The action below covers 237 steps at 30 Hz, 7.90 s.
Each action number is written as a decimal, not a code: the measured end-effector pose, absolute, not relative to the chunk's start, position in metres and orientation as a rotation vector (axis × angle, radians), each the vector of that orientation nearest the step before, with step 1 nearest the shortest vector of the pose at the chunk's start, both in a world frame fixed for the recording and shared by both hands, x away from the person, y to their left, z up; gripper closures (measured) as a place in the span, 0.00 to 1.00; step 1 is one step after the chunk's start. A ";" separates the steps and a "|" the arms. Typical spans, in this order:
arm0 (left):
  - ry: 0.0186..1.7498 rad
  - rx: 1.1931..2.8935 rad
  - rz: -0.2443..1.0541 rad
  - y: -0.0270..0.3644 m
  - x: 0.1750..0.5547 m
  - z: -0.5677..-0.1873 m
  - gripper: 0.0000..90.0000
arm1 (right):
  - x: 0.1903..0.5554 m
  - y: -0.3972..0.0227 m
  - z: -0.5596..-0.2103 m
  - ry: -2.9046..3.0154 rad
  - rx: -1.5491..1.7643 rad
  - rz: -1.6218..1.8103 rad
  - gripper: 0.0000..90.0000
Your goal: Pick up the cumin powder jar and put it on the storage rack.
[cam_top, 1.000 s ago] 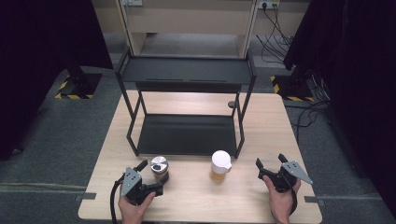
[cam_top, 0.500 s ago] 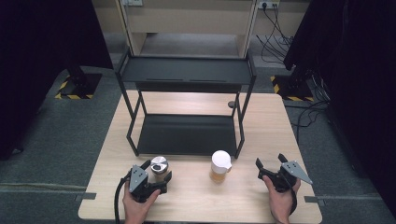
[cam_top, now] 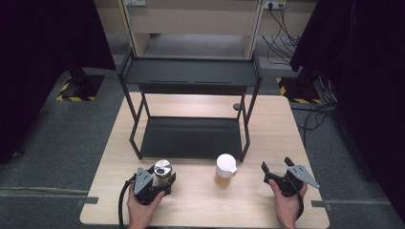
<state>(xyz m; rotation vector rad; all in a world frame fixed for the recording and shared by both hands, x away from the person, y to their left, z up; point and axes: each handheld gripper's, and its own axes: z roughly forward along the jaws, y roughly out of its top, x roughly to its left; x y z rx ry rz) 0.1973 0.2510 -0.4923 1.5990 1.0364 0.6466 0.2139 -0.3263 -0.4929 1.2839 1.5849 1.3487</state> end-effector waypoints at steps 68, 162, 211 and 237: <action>0.915 1.452 0.826 0.243 0.193 -0.439 0.34 | 0.213 -0.325 -0.493 1.580 1.286 1.345 0.03; 0.766 1.302 1.028 0.216 0.278 -0.269 0.34 | 0.214 -0.327 -0.493 1.593 1.278 1.348 0.03; 0.989 1.333 1.057 0.200 0.359 -0.241 0.34 | 0.215 -0.327 -0.493 1.598 1.274 1.358 0.03; 1.039 1.299 0.992 0.205 0.367 -0.245 0.34 | 0.215 -0.327 -0.493 1.599 1.269 1.356 0.03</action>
